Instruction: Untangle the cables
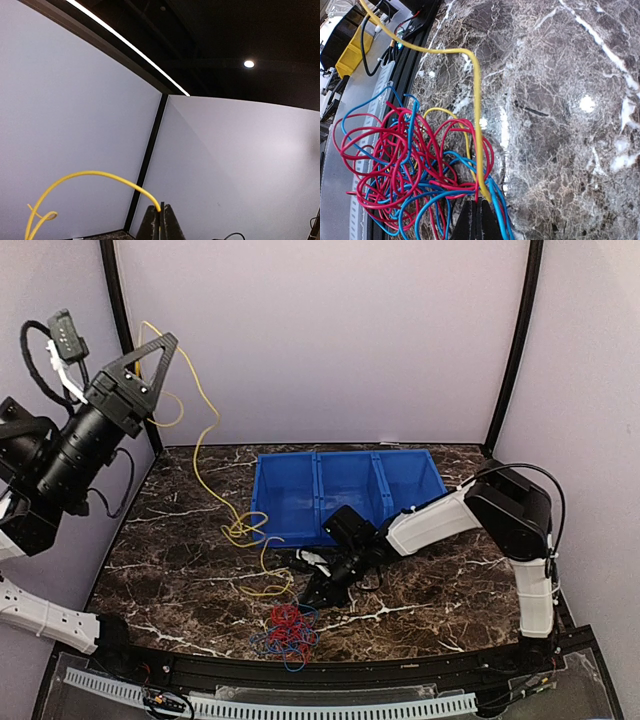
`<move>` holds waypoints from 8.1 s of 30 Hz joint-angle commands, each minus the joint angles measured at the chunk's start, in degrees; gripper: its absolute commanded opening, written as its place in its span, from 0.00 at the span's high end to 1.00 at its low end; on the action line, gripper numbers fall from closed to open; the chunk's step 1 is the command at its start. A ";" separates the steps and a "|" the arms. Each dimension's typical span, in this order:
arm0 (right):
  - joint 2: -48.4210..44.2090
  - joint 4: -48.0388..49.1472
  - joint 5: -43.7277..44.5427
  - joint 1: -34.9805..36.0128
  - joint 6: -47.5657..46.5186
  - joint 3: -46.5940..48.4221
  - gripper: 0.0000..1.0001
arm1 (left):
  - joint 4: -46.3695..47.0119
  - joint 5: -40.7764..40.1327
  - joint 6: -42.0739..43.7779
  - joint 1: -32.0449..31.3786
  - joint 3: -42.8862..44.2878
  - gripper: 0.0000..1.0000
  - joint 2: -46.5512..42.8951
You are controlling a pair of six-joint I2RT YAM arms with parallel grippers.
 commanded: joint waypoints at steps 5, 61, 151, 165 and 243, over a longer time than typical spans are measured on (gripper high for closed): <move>2.49 -1.48 0.81 0.34 -1.14 0.65 1.00 | -8.87 1.17 7.89 0.14 11.05 1.00 1.06; -32.94 -11.26 1.73 -15.52 -16.94 -0.92 0.28 | -14.89 8.14 -3.34 6.38 23.24 1.00 24.03; -17.71 8.99 -7.59 -8.44 3.22 1.55 1.00 | -12.56 9.89 -7.66 6.38 23.09 1.00 22.23; -10.06 16.63 -9.26 -10.14 12.60 -3.96 1.00 | -16.43 7.64 0.80 6.38 34.84 1.00 22.80; -47.87 -4.86 5.48 -22.70 -18.21 -23.00 0.38 | -19.11 2.98 -6.52 24.84 22.55 1.00 43.07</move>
